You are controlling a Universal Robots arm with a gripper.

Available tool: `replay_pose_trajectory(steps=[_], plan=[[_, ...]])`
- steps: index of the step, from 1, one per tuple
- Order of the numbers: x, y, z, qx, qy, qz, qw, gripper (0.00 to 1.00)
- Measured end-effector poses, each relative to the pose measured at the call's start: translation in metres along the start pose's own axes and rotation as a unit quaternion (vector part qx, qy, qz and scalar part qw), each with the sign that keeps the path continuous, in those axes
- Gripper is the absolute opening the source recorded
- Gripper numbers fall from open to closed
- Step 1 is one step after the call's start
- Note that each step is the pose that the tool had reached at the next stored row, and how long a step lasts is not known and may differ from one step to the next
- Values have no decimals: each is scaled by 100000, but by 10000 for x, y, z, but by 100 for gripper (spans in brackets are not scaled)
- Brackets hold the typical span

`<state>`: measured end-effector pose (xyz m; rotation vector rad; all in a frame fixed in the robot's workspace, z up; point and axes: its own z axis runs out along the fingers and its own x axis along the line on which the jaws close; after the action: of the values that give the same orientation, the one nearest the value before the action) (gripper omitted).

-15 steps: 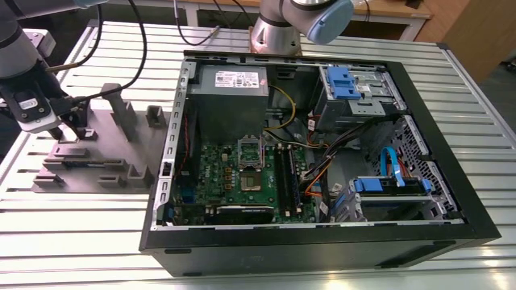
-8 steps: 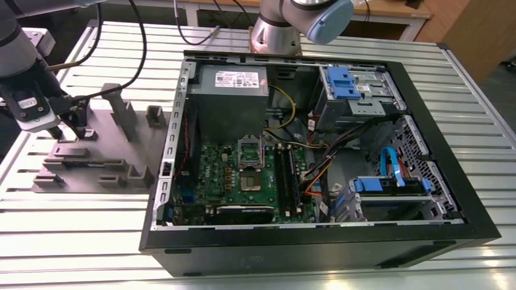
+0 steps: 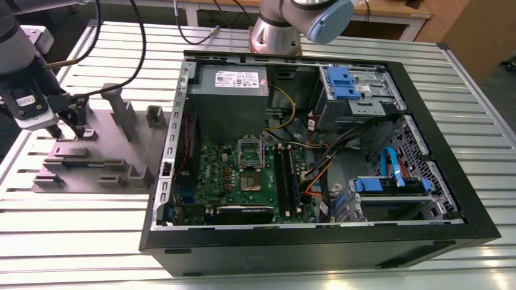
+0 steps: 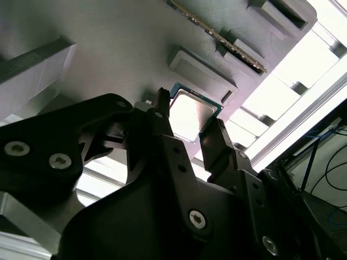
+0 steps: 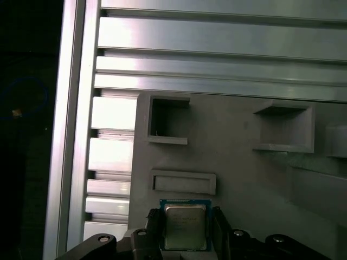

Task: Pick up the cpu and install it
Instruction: 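Pick up the cpu and move it towards the insertion slot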

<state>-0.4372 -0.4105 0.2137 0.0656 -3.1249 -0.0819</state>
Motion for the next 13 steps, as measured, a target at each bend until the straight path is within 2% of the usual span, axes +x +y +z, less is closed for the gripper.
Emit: replay_pose_trajectory(steps=[13], plan=[[0, 0, -1, -147, -2, -1, 100000, 47]])
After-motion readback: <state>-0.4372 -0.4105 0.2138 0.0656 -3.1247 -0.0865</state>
